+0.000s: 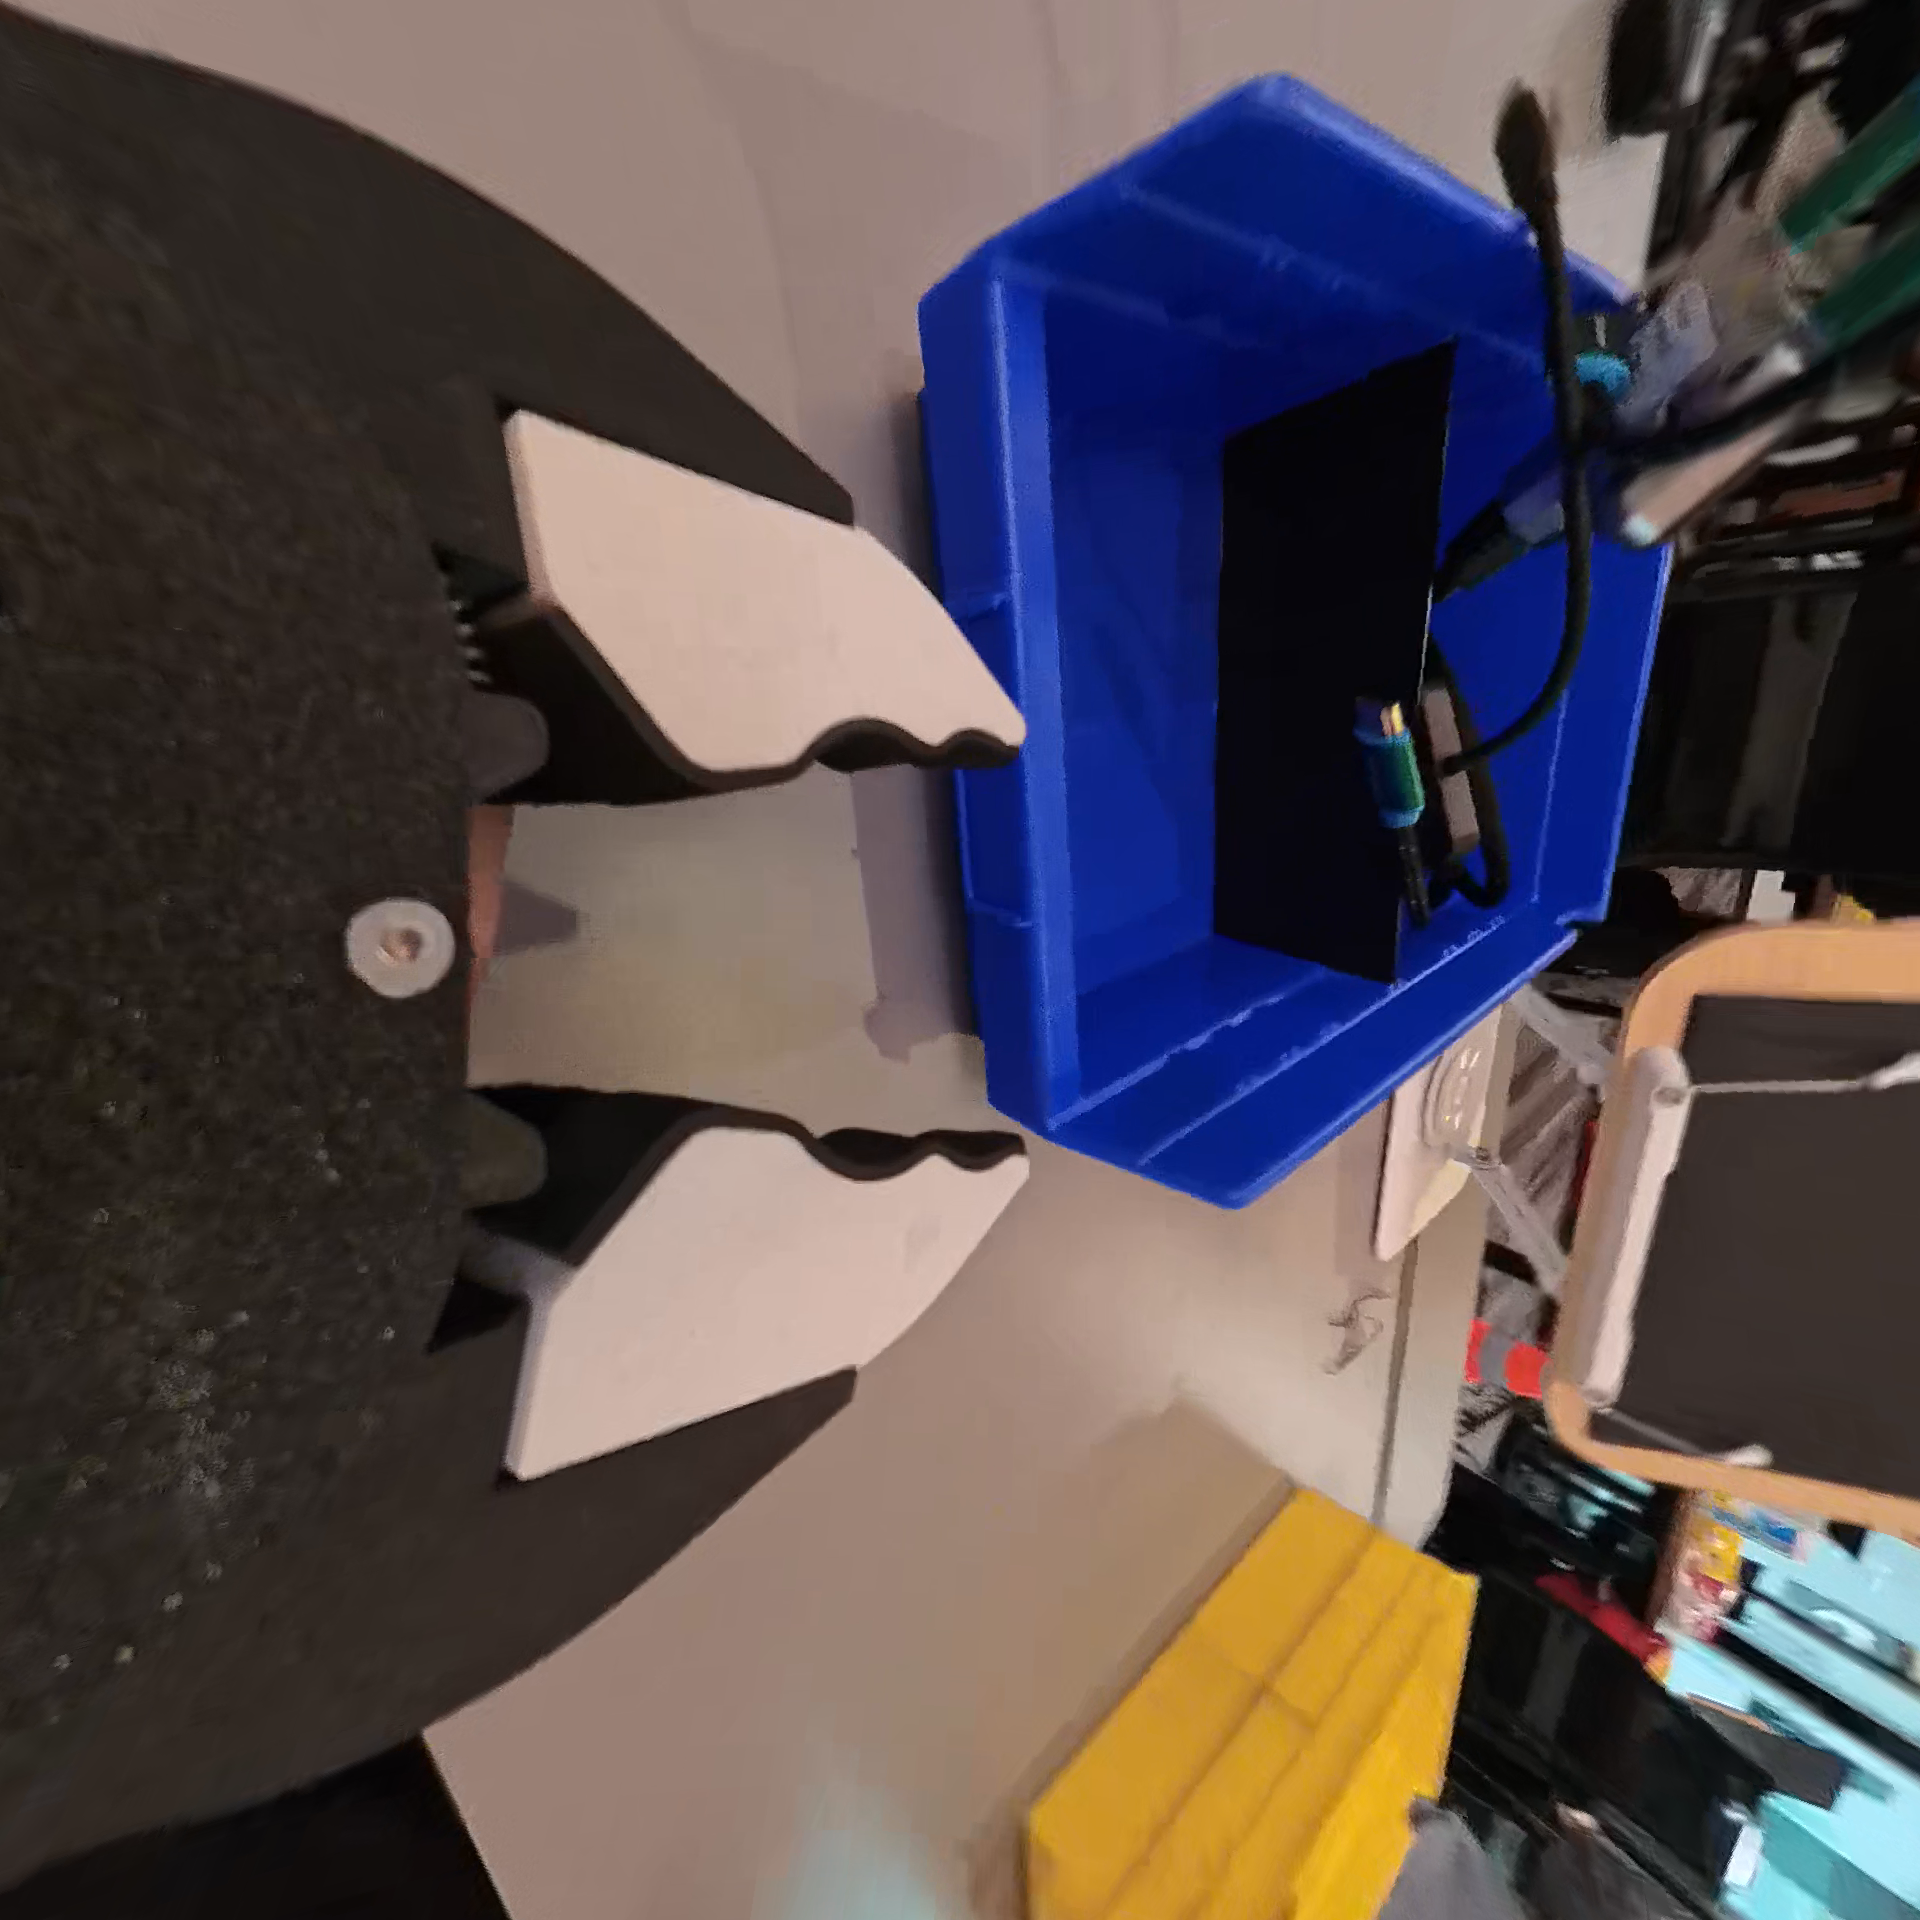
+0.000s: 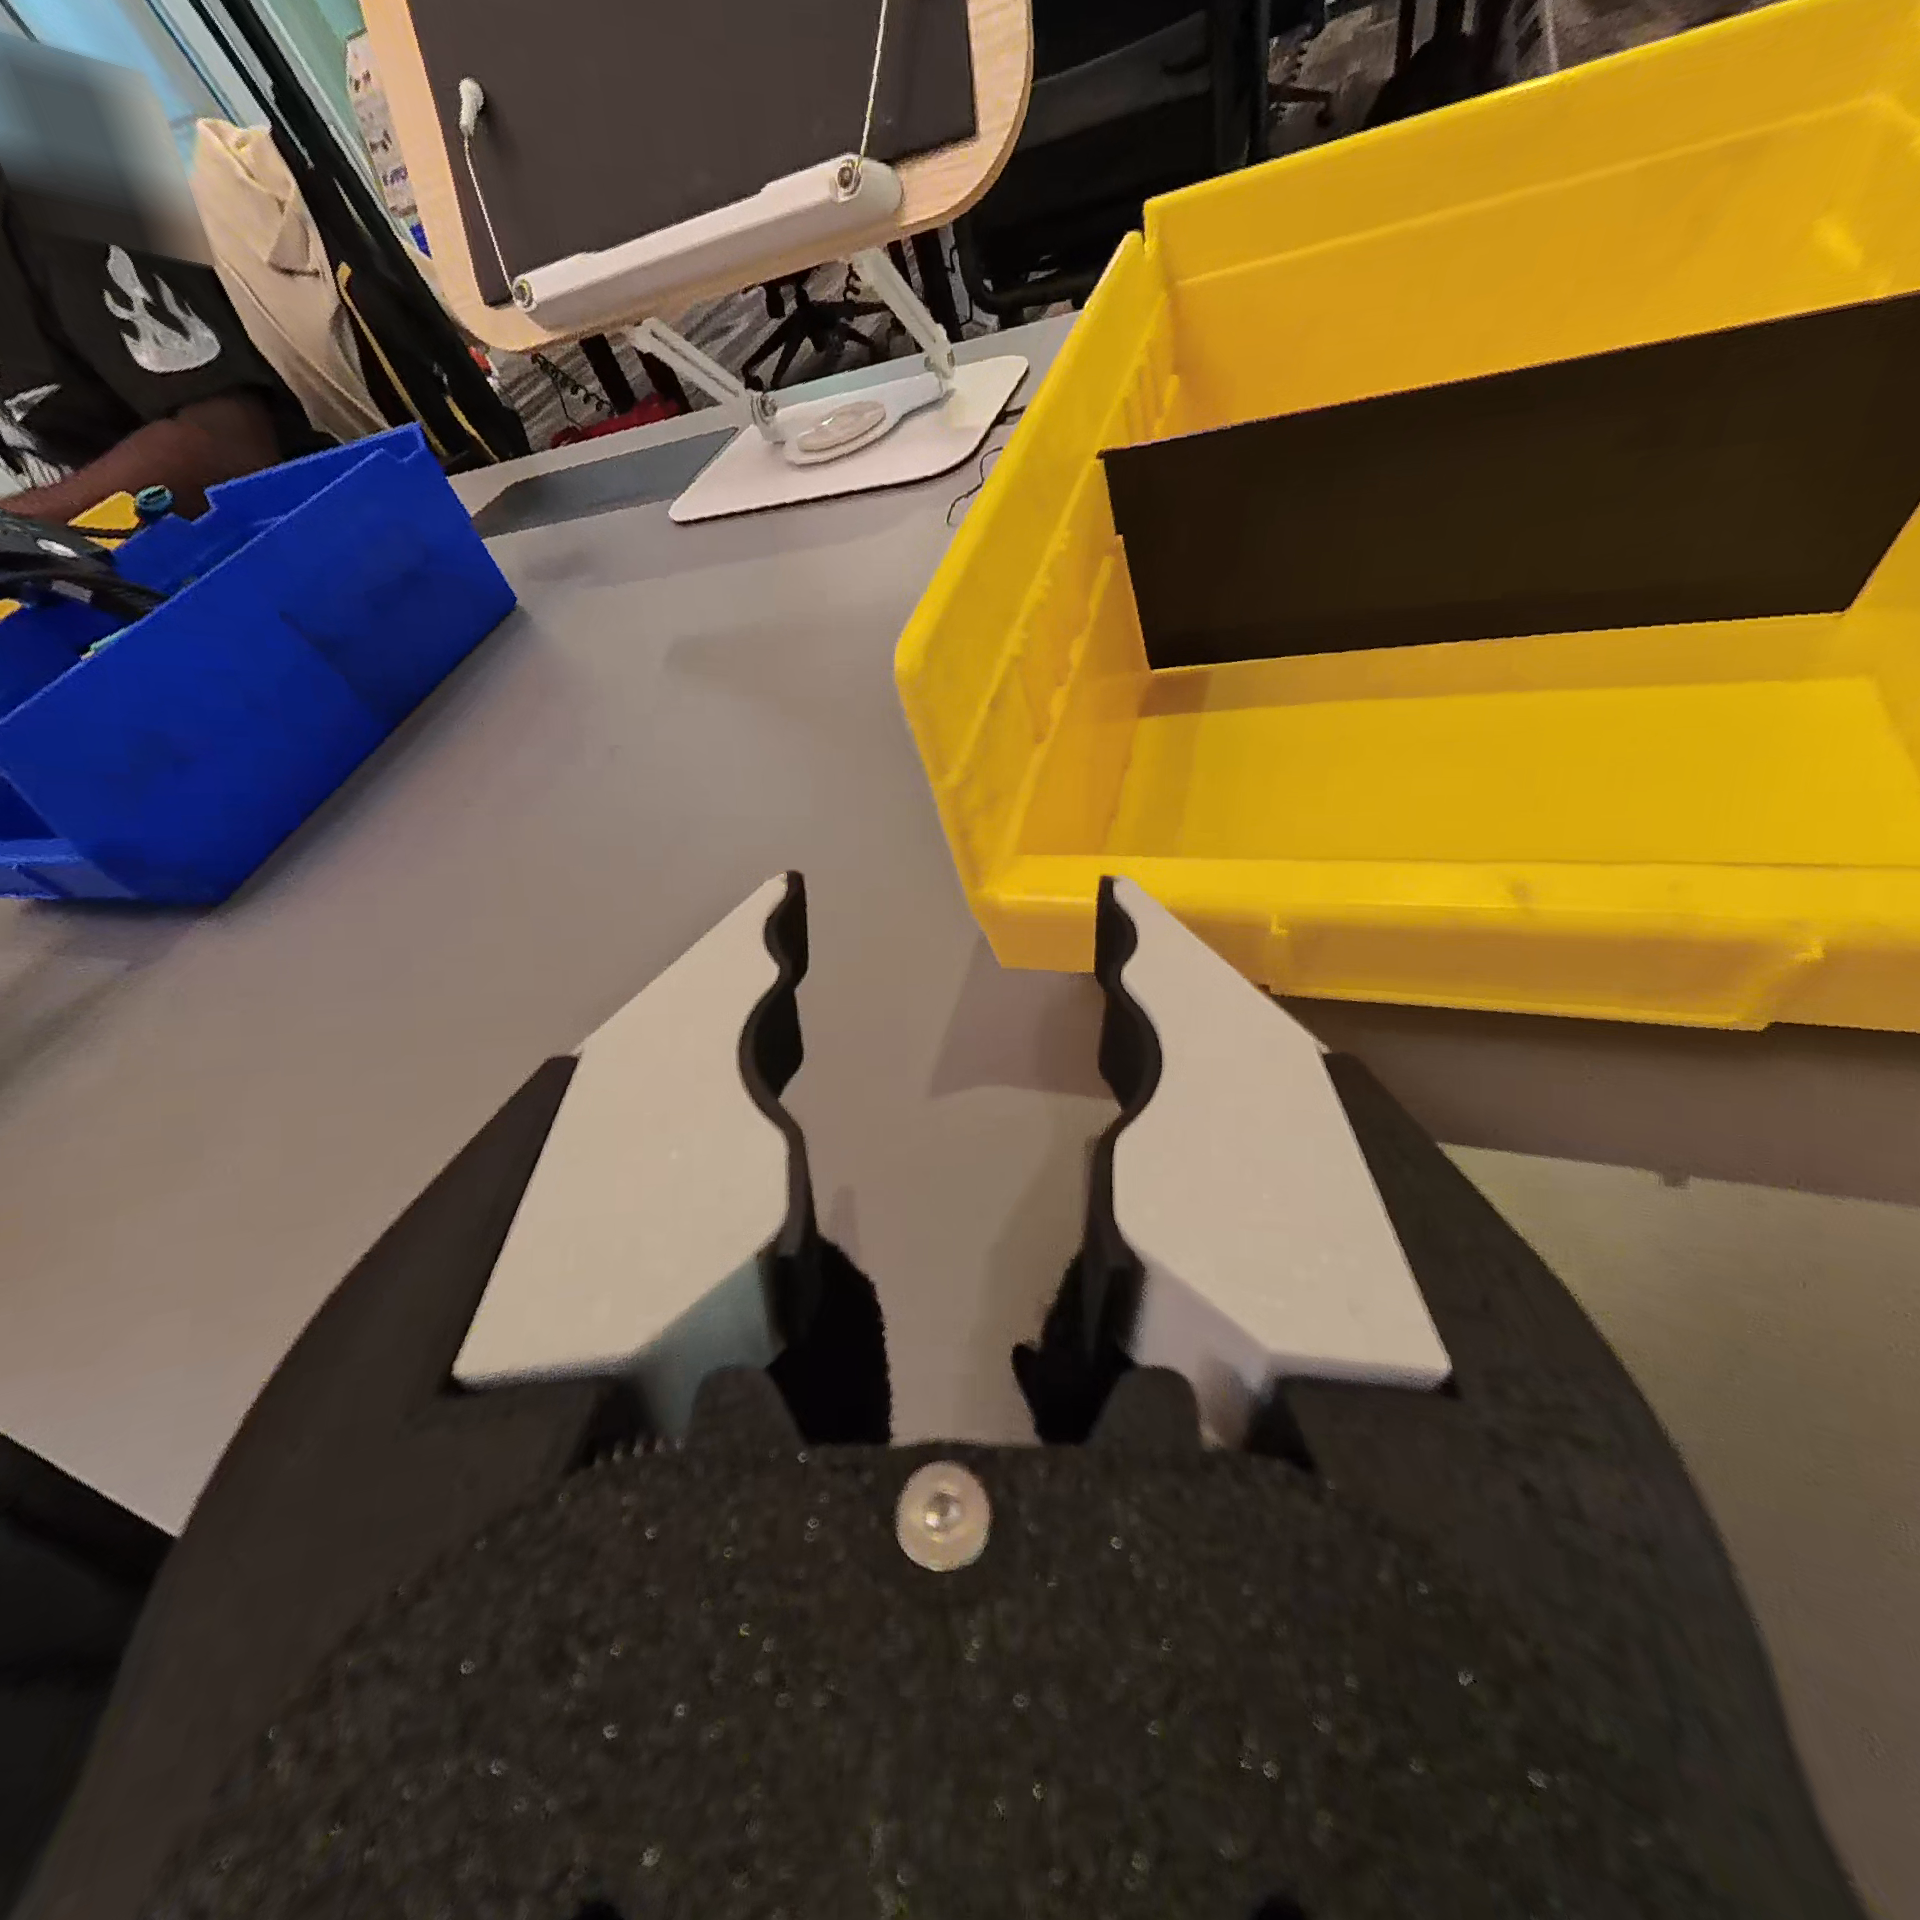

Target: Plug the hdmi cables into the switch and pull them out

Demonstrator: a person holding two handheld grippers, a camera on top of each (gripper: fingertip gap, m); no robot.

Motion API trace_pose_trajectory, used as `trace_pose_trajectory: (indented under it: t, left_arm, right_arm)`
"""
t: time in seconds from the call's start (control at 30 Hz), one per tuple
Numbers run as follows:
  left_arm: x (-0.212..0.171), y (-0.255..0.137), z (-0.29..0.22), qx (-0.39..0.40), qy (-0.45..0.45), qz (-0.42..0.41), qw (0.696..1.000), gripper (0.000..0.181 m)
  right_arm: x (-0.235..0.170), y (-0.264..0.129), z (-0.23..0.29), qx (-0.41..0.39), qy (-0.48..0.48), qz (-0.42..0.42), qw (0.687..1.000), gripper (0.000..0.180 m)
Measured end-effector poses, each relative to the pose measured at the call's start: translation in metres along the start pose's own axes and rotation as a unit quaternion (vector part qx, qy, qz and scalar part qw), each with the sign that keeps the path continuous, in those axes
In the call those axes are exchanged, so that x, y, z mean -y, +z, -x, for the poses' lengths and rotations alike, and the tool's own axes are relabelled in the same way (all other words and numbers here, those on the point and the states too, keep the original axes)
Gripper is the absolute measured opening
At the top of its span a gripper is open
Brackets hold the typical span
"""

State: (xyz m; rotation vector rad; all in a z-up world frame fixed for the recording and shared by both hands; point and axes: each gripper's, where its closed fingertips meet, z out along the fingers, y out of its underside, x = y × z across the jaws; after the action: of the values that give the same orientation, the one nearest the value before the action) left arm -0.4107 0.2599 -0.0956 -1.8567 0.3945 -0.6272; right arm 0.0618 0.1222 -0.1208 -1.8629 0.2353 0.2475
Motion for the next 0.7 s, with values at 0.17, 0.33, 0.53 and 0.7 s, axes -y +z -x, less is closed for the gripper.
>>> trace_pose_trajectory:
  t: [0.17,0.33,0.53,0.7]
  left_arm:
    - [0.052,0.005,0.028,0.054,-0.054,-0.017,0.997,0.076]
    - [0.097,0.059,0.009,0.068,-0.097,-0.038,0.992,0.064]
    - [0.119,0.122,0.064,0.228,-0.142,-0.073,0.96,0.063]
    - [0.115,0.132,0.116,0.346,-0.151,-0.072,0.923,0.063]
  right_arm:
    - [-0.004,0.002,-0.005,0.001,0.012,0.007,1.0,0.055]
    - [-0.005,0.008,-0.005,0.025,0.053,0.009,0.998,0.053]
    - [0.001,0.008,-0.008,0.04,0.081,-0.001,0.996,0.05]
    - [0.003,0.007,-0.009,0.061,0.107,-0.006,0.992,0.051]
